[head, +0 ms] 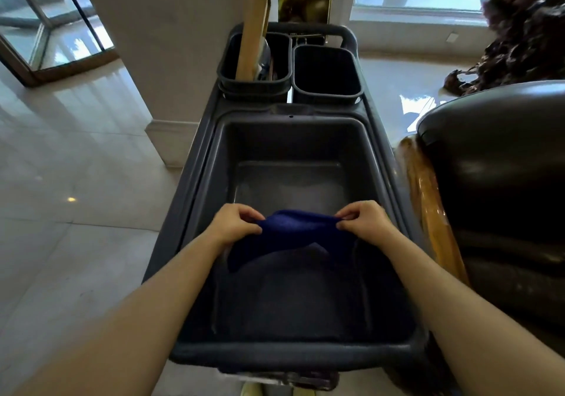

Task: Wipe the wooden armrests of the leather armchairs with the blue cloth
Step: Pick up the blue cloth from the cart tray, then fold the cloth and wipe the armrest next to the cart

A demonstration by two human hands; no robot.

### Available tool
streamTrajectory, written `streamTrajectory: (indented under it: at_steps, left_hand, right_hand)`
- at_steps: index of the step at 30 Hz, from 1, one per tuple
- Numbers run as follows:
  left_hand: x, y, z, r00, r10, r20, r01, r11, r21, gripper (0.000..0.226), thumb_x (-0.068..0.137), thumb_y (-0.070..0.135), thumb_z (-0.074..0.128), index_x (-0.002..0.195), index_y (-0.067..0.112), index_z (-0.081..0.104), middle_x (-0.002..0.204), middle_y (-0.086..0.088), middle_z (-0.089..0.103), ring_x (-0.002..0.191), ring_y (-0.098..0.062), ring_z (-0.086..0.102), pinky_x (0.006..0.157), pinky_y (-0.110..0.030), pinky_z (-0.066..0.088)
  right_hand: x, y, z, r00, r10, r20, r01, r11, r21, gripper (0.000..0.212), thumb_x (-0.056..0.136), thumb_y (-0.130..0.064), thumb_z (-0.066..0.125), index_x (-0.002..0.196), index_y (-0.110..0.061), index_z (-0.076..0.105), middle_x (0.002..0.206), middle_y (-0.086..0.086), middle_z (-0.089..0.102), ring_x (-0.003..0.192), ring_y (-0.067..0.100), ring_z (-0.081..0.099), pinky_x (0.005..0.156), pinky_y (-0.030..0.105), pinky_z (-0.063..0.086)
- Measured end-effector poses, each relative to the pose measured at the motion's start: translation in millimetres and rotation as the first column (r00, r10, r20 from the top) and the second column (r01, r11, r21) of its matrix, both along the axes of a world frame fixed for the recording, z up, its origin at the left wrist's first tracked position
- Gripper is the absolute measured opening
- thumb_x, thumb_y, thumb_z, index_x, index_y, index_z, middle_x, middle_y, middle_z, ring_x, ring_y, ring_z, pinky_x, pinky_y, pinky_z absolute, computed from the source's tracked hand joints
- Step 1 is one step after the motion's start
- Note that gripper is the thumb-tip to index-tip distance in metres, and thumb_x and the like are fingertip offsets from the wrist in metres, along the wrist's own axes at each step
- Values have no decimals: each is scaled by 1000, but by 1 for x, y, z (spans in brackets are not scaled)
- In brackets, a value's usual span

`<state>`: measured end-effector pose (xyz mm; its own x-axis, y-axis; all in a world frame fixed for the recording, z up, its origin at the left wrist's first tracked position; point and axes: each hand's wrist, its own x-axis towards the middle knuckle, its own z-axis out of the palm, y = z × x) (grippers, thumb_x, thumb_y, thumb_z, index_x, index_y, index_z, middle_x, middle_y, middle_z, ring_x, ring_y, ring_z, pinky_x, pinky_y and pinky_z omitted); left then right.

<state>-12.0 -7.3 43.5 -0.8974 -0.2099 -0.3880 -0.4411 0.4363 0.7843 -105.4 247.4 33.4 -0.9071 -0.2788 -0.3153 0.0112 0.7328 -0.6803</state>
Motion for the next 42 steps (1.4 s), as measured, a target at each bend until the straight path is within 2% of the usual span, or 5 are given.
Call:
streamTrajectory:
  at_steps: [11,14,21,25,42]
  left_hand:
    - [-18,46,102,964,-169,-204,172,985,-3,19,72,0,69,88,11,70,74,4,66,66,-4,61,50,-6,45]
    - [-17,79,120,953,-191,-237,194,981,-12,19,72,-3,69,86,9,70,72,1,65,64,-6,60,49,-5,45]
    - [-15,197,147,931,-195,-307,191,981,-44,19,72,-3,68,90,5,70,68,1,64,62,-6,58,51,-5,46]
    - [-17,279,145,927,-148,-345,142,989,-42,16,73,0,68,82,13,71,66,5,65,59,-3,58,48,-4,43]
    - [-52,450,-1,976,-87,-198,64,991,-120,21,72,-4,62,87,8,71,80,-4,67,77,-15,62,74,-27,48]
  right_hand:
    - [23,52,114,972,-99,-213,72,988,-133,16,74,1,69,88,-8,71,71,3,66,63,8,61,54,12,49]
    - [35,82,135,960,-102,-259,69,988,-135,19,76,-1,68,93,-9,71,77,4,68,72,14,64,68,22,53]
    - [42,209,165,938,-106,-330,53,985,-166,20,78,-7,68,95,-16,70,89,-2,68,82,7,61,69,17,47]
    - [39,295,171,931,-126,-344,62,980,-190,19,76,-8,70,90,-20,70,85,-3,68,84,13,64,77,31,53]
    - [-4,449,24,980,-138,-141,114,979,-167,26,76,-11,71,73,-36,64,73,-12,67,70,1,64,55,15,51]
